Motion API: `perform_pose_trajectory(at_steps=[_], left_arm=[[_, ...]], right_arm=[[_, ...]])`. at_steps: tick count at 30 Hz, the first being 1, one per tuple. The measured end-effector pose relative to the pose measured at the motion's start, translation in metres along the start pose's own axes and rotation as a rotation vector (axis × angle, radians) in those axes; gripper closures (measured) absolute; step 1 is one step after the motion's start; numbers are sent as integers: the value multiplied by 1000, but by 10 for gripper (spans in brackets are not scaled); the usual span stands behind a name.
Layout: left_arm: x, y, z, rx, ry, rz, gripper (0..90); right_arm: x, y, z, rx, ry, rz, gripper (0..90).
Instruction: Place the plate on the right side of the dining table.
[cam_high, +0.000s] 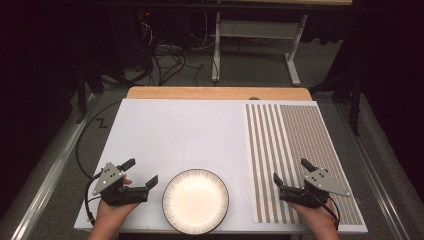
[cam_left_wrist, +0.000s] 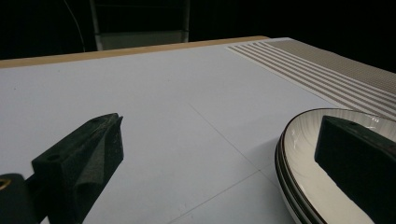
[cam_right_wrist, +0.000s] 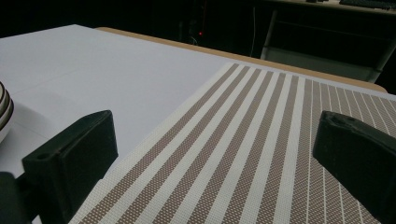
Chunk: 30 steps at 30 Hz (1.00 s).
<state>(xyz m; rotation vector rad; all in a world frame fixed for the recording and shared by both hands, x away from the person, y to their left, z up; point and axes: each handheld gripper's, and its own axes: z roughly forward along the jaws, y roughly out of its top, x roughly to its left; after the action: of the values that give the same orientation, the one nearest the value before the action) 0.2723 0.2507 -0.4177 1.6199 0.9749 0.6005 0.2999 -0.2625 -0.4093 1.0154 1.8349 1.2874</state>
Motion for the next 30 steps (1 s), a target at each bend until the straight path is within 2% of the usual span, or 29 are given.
perform_pose_trajectory(at_steps=[8,16,25,30], left_arm=[[-5,0,-2,-24,-19,-16,22],[-6,0,-2,-27,-18,-16,26],[-6,2,-2,-5,-12,-16,42],[-7,4,-2,16,-43,-14,89]], right_arm=[[1,0,-1,-4,10,6,25],[1,0,-1,-3,26,4,26],[3,2,-3,-21,21,18,26],[4,3,-4,-32,21,23,27]])
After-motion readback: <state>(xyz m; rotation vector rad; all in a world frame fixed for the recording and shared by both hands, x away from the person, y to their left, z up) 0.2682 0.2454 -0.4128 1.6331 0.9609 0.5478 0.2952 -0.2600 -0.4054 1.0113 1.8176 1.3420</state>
